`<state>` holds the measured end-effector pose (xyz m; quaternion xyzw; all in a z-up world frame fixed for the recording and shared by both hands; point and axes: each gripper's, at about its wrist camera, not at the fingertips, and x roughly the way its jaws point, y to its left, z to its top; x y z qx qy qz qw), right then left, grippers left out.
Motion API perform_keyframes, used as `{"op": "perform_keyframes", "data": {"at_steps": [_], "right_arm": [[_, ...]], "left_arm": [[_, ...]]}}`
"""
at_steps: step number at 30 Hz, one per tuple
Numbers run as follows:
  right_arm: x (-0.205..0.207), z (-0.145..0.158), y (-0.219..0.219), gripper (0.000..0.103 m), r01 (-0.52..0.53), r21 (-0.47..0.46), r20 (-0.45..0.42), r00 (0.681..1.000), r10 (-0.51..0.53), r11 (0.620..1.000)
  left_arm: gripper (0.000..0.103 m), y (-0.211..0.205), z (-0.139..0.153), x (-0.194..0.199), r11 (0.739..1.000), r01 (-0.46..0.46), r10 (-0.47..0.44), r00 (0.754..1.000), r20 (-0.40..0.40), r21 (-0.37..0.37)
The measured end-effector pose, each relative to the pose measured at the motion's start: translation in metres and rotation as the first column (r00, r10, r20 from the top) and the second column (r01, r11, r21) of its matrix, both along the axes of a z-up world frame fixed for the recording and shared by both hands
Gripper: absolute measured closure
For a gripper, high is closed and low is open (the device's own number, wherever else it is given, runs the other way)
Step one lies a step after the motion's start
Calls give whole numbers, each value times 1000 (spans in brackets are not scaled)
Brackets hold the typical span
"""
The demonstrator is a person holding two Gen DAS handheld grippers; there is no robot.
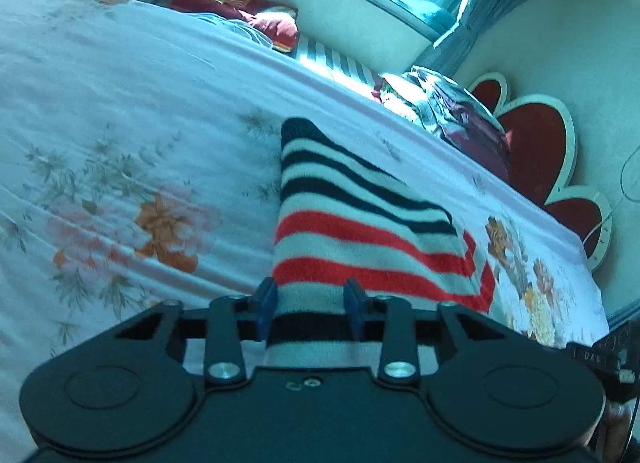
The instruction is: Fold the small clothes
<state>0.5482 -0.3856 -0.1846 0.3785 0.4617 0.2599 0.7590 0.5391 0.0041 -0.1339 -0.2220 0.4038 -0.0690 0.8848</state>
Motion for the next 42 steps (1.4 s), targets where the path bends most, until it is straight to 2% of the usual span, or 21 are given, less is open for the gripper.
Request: {"op": "perform_keyframes", "data": {"at_steps": [1, 3, 4, 5, 6, 8, 11, 15, 18, 21, 23, 24, 25, 27, 30, 32, 35, 40, 42], "right_arm": [[-1, 0, -1, 43, -1, 3, 1, 1000, 1, 1000], [-2, -1, -2, 43, -1, 10, 0, 1000, 1, 1000], [-3, -1, -3, 43, 0, 14, -1, 1000, 0, 1000], [-3, -1, -3, 43, 1, 17, -1, 1000, -1, 1000], [-2, -2, -4, 43, 2, 19, -2, 1000, -2, 1000], [2, -4, -1, 43, 4, 20, -3, 1000, -4, 1000], [6, -5, 1, 43, 1, 18, -1, 1000, -1, 1000], [14, -6, 8, 43, -20, 13, 0, 1000, 20, 1000], [21, -2, 17, 44, -49, -14, 6, 999, 49, 999], [25, 5, 32, 44, -83, -78, 31, 996, 86, 993], [26, 11, 44, 44, -94, -137, 51, 994, 102, 986], [25, 15, 49, 50, -99, -172, 63, 992, 112, 980], [24, 18, 57, 58, -102, -228, 79, 989, 123, 968], [20, 24, 67, 64, -101, -289, 109, 984, 138, 952], [8, 35, 81, 69, -74, -378, 161, 976, 144, 923], [-1, 43, 91, 70, -47, -434, 193, 971, 144, 900], [-13, 56, 107, 71, -2, -498, 238, 961, 138, 867], [-31, 81, 144, 72, 29, -570, 292, 941, 169, 821], [-34, 89, 164, 72, 35, -574, 313, 933, 180, 818]], "left_arm": [[77, 4, -1, 5, 1000, 6, -6, 1000, -16, -25], [58, 8, -5, 11, 999, 28, -29, 999, -32, -46], [19, 9, -7, 14, 998, 27, -30, 998, -48, -51], [6, 8, -8, 15, 999, 7, -10, 998, -54, -43], [6, 8, -10, 16, 999, 5, -7, 998, -57, -37], [6, 7, -18, 18, 998, 31, -37, 996, -87, -60], [6, 4, -33, 22, 987, 85, -102, 987, -127, -135], [5, -2, -35, 28, 983, 135, -148, 983, -107, -122], [7, -21, -31, 35, 971, 232, -238, 964, -117, -62], [7, -46, -27, 38, 946, 317, -308, 943, -128, 58], [8, -51, -27, 39, 944, 322, -311, 941, -129, 68], [9, -53, -26, 39, 943, 323, -313, 941, -125, 73], [13, -53, -26, 38, 942, 326, -316, 942, -116, 78], [19, -51, -25, 34, 938, 334, -325, 941, -93, 91], [33, -48, -19, 29, 934, 343, -339, 939, -59, 98], [51, -45, -12, 25, 929, 354, -353, 935, -34, 106], [59, -41, -3, 22, 917, 383, -385, 923, -11, 112], [60, -19, 14, 10, 909, 397, -405, 913, 46, 126], [60, 1, 24, 4, 910, 392, -403, 913, 67, 135]]}}
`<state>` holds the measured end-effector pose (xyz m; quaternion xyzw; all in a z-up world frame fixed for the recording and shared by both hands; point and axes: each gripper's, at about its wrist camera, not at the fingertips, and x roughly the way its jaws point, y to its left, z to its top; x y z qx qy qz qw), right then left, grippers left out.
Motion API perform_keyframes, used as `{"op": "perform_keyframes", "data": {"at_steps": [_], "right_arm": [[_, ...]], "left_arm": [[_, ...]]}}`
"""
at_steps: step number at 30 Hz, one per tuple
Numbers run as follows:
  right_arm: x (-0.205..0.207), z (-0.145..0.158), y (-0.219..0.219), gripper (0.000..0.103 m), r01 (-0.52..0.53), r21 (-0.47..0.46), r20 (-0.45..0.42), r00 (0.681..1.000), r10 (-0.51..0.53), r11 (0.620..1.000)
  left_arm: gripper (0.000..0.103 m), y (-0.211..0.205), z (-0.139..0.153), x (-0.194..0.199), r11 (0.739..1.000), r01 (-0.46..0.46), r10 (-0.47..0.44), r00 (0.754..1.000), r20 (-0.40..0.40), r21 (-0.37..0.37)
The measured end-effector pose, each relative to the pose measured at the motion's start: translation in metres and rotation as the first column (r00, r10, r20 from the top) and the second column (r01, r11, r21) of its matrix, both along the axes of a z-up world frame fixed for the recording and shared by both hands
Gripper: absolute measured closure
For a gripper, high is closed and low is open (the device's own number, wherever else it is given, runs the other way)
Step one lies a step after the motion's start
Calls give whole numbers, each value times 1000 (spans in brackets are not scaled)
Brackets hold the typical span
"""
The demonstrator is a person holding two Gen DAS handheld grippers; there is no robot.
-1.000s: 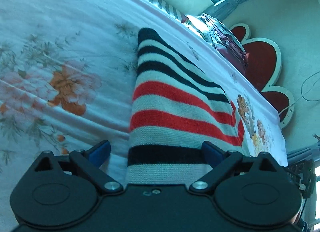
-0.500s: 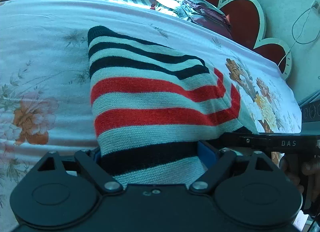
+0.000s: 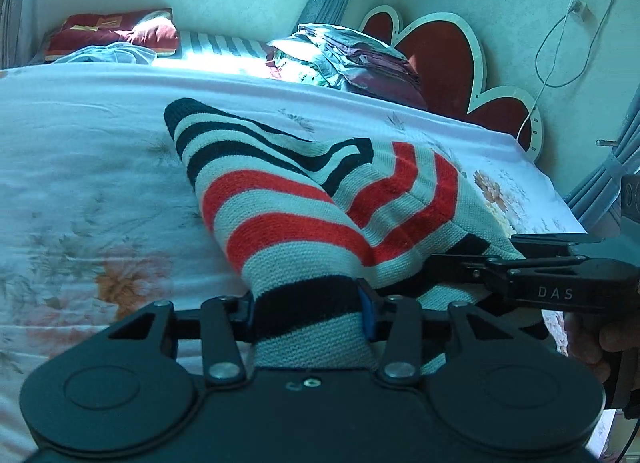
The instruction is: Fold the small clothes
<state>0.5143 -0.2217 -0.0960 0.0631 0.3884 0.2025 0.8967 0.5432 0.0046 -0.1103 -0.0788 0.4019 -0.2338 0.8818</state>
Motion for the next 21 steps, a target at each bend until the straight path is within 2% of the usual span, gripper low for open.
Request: {"op": "perform_keyframes", "data": {"at_steps": [4, 10, 14, 16, 18, 21], "right_arm": [[4, 12, 49, 72, -36, -2, 32, 999, 36, 999], [8, 5, 127, 72, -87, 35, 27, 996, 86, 996], [11, -8, 170, 72, -114, 66, -6, 993, 115, 991], [16, -23, 183, 71, -115, 82, -47, 992, 120, 990], [25, -46, 191, 68, -74, 82, -148, 985, 85, 994], [29, -64, 178, 64, -2, 172, -189, 981, 35, 985]], "left_arm": [[60, 42, 13, -9, 999, -17, 16, 999, 31, 27], [60, 114, 15, -17, 996, -64, 63, 998, 15, 58], [60, 154, 6, -24, 993, -92, 94, 995, -18, 73], [58, 171, -6, -22, 992, -99, 104, 993, -63, 73], [49, 187, -23, -20, 992, -124, 127, 986, -106, 37], [42, 201, -37, -22, 985, -168, 161, 980, -118, -47]]}}
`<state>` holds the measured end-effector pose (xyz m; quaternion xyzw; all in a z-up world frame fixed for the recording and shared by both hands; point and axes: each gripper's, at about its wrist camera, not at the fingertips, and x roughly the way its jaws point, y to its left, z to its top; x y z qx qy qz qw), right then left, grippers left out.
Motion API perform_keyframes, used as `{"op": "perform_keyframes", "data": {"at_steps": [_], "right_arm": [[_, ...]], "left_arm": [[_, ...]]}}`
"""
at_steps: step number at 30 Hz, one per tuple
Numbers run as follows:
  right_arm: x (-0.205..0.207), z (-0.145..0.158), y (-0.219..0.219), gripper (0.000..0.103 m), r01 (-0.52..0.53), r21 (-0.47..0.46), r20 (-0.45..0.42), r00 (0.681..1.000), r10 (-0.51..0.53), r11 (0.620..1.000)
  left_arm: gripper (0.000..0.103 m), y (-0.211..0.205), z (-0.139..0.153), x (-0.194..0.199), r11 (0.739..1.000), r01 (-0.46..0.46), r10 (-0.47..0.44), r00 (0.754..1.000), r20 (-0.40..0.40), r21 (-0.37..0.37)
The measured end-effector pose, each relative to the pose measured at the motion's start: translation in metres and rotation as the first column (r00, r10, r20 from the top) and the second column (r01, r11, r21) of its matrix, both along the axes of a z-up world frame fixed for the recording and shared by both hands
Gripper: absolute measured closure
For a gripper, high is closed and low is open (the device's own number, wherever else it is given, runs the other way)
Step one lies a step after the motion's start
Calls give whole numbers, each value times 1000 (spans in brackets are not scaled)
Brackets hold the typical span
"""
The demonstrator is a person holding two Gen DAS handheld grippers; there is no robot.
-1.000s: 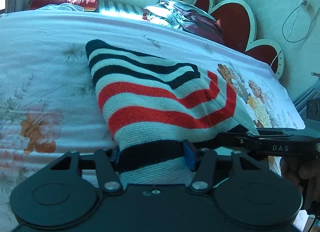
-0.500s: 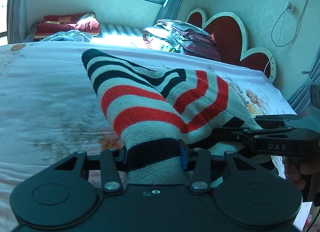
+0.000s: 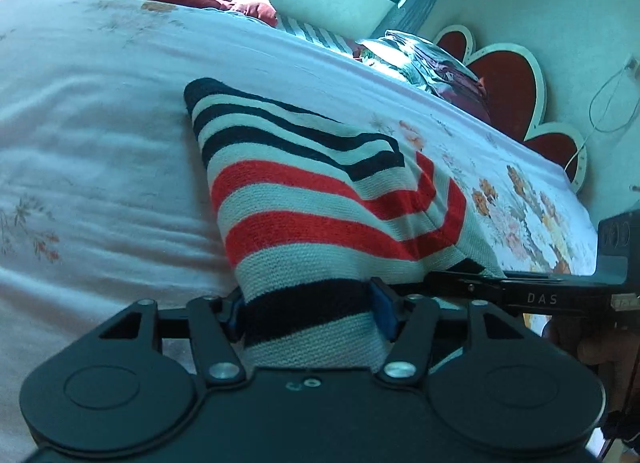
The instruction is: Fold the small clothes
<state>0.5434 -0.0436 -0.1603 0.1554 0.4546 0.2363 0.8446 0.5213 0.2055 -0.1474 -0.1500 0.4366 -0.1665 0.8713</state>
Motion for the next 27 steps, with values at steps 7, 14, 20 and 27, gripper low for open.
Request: {"op": "perform_keyframes", "data": {"at_steps": [7, 14, 20, 27], "right_arm": [[11, -2, -5, 64, 8, 15, -24, 1000, -7, 1000], [-11, 20, -12, 41, 57, -46, 41, 998, -55, 997], [-18, 65, -5, 74, -6, -109, 227, 973, 31, 994], [9, 21, 29, 99, -34, -364, 139, 986, 90, 931]], "left_arm": [[37, 4, -9, 0, 1000, -8, 8, 1000, 13, -27], [16, 6, 18, -23, 986, -43, 23, 992, 120, 164], [77, 3, 63, -32, 972, -45, -19, 963, 269, 230], [77, -36, 20, 5, 934, 88, -135, 984, 114, 346]]}}
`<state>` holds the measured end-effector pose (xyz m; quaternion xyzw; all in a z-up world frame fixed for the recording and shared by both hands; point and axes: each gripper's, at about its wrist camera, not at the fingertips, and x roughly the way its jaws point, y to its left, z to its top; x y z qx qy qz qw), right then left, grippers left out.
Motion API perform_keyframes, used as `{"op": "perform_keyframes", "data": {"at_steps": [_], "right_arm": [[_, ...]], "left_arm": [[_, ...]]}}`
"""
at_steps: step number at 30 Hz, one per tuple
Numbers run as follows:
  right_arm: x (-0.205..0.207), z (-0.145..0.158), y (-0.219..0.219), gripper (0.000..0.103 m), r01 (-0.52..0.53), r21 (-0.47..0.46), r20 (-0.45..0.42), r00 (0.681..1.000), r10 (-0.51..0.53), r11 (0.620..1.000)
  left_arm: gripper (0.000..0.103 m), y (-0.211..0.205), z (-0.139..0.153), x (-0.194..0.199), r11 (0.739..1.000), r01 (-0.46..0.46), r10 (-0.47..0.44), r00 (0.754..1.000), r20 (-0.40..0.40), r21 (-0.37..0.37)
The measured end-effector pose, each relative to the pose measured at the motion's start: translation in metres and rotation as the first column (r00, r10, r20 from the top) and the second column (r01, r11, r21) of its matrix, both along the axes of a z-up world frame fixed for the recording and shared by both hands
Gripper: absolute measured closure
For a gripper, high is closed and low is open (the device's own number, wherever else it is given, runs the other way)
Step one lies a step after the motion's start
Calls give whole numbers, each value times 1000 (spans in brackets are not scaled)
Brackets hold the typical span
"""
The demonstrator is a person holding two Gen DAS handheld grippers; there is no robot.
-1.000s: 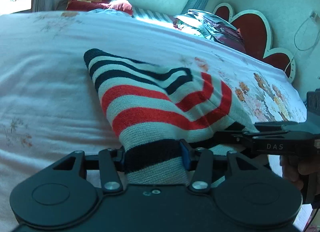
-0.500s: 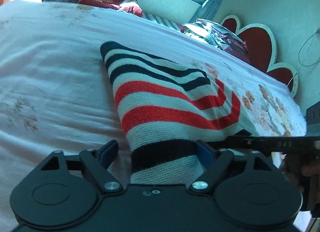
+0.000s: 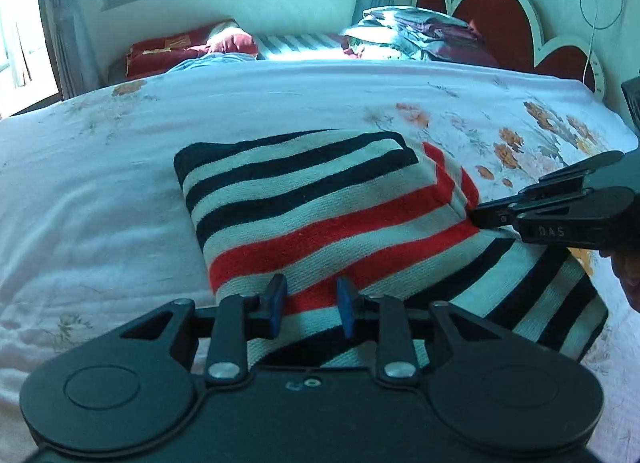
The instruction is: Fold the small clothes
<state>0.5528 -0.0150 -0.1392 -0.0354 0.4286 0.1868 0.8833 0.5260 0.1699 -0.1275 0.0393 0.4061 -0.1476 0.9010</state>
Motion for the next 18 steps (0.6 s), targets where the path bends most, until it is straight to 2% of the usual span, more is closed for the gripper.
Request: {"op": "perform_keyframes", "data": {"at_steps": [2, 7, 12, 18], "right_arm": [[0, -1, -2, 99, 8, 11, -3, 1000, -8, 1000], [-3, -4, -6, 99, 9, 11, 9, 1000, -9, 1000], [-22, 19, -13, 99, 35, 49, 38, 999, -37, 998], [-54, 42, -16, 99, -5, 69, 74, 997, 0, 998]], "left_arm": [[77, 5, 0, 0, 999, -32, 31, 999, -14, -38], [77, 3, 1, -5, 1000, -28, 28, 1000, 2, -9], [79, -2, 10, -8, 999, -20, 20, 1000, 9, 30], [81, -11, 25, -32, 999, -12, 11, 999, 37, 50]]}}
